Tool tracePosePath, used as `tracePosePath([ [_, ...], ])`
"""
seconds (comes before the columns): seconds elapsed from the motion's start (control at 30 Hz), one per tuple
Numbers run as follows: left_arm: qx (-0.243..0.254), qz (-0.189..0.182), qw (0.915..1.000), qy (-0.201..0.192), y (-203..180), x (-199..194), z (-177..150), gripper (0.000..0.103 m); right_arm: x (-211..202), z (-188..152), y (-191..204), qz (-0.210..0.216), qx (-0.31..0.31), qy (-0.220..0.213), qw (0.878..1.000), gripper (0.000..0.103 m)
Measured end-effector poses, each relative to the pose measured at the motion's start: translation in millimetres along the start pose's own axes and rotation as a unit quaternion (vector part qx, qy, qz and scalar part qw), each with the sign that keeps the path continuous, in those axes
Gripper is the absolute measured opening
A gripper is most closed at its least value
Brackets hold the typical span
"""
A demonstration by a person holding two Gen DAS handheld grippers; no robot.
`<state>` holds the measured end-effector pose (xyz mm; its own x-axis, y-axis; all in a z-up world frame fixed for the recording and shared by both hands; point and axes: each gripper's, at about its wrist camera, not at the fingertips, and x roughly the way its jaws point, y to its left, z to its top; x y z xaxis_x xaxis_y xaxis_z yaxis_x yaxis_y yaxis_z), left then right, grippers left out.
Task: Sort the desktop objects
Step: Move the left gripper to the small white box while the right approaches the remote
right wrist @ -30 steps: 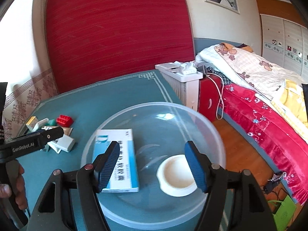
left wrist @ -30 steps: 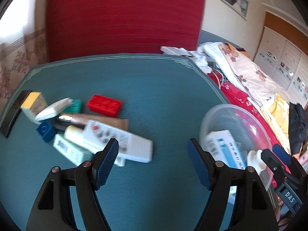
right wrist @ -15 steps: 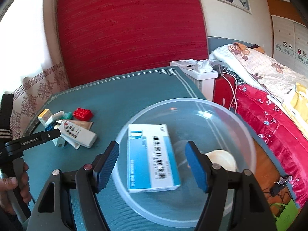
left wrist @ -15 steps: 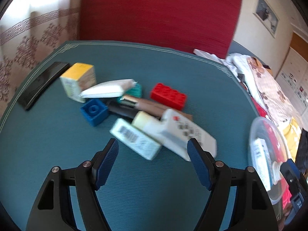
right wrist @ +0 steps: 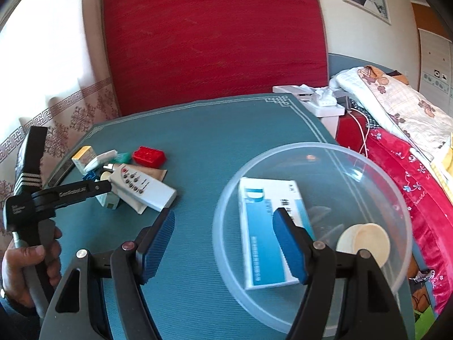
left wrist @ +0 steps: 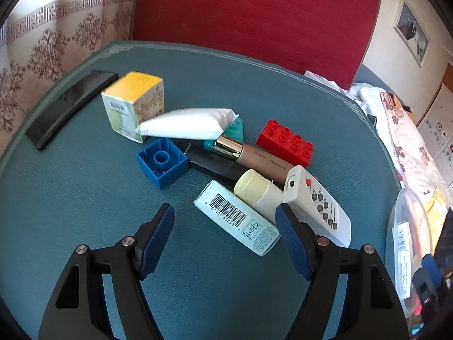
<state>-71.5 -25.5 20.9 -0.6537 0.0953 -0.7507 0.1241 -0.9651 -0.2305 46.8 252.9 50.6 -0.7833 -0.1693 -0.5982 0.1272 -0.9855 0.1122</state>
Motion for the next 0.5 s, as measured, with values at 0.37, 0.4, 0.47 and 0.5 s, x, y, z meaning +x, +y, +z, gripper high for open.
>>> tracePosePath([
  [0.37, -0.014, 0.004, 0.9999, 0.008, 22.9, -5.0, -2.0, 0.083, 10.4, 0.5, 17.0, 0.006, -0.017, 0.009, 1.0, 0.076],
  [0.4, -0.016, 0.006, 0.9998, 0.009, 25.1, -5.6, -1.7, 0.083, 11.2, 0.6, 17.9, 0.007, -0.018, 0.009, 1.0, 0.076],
  [0.47, -0.021, 0.01, 0.9997, 0.008, 28.9, -7.7, -2.2, 0.083, 13.1, 0.1, 20.7, 0.008, -0.021, 0.011, 1.0, 0.076],
  [0.5, -0.023, 0.009, 0.9997, 0.008, 30.4, -8.1, -2.6, 0.083, 14.0, -0.3, 22.2, 0.009, -0.022, 0.012, 1.0, 0.076],
])
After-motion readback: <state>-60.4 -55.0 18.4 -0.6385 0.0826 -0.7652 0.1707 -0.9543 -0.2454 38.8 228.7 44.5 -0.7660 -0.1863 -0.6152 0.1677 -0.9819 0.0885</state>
